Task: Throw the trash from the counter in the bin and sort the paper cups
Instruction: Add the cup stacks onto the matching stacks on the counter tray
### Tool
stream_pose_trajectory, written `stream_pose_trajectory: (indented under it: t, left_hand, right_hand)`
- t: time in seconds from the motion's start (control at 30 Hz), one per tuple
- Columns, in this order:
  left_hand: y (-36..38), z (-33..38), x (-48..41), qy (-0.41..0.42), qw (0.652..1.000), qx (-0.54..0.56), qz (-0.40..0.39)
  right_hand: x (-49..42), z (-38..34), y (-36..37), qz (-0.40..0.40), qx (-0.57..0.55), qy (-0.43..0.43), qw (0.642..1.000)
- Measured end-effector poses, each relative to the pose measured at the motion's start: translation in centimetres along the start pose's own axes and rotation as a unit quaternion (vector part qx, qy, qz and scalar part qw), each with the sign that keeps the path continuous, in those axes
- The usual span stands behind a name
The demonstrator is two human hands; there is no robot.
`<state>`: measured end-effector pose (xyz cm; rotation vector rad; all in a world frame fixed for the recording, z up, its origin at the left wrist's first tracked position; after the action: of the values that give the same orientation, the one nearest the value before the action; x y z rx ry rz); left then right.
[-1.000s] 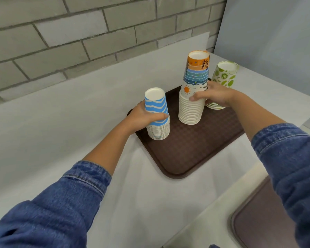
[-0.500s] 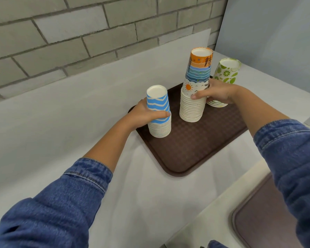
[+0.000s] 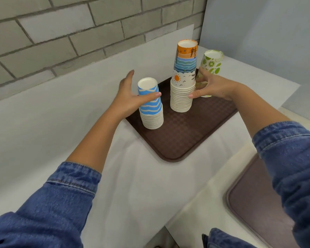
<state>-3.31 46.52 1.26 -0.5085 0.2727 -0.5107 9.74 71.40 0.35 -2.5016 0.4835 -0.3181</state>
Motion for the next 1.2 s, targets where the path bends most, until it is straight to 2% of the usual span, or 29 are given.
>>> stream_pose_trajectory:
  t: [0.07,0.17,0.27,0.4,0.57,0.8,0.9,1.0,1.1,1.2]
  left_hand:
    - [-0.8,1.4,1.0,0.061,0.995,0.009,0.078]
    - [-1.2,3.7,3.4,0.171,0.968,0.044,0.177]
    - [0.4,6.5,6.3,0.242,0.944,0.086,0.207]
    - [5.4,9.6,10.4,0.281,0.943,0.125,0.128]
    - [12.5,11.3,15.6,0.266,0.951,0.153,-0.016]
    - [24.2,10.9,22.5,0.171,0.958,0.116,-0.198]
    - [28.5,10.3,25.3,0.165,0.959,0.052,-0.225]
    - [32.4,9.1,27.8,0.128,0.958,-0.017,-0.257]
    - [35.3,7.1,29.6,0.082,0.958,-0.114,-0.250]
    - [36.9,4.9,30.7,0.038,0.950,-0.217,-0.221]
  right_hand:
    - [2.2,0.5,-0.1,0.028,0.022,0.028,0.999]
    - [6.0,1.1,0.1,0.041,0.080,0.073,0.993]
    - [10.8,1.3,0.4,0.062,0.063,0.087,0.992]
    - [18.8,1.3,0.2,0.149,0.047,0.074,0.985]
    - [28.8,2.0,-1.5,0.287,0.045,0.070,0.954]
    - [42.5,4.6,-6.2,0.426,0.148,0.046,0.891]
    - [48.0,6.8,-8.0,0.491,0.164,-0.027,0.855]
    - [52.6,11.7,-8.4,0.569,0.112,-0.061,0.812]
    - [55.0,18.3,-7.4,0.598,-0.005,0.004,0.802]
    - [55.8,24.3,-6.1,0.580,-0.115,0.080,0.802]
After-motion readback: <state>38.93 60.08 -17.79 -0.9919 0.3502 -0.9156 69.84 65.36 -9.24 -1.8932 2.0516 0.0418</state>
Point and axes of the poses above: each hand's wrist, its own x-axis away from the middle knuckle, its own y-axis out of the palm, z = x × y, the point moved 3 cm from there along -x, towards the middle knuckle, and after that the axes turned 7 degrees about z, right-handed, at the moved point
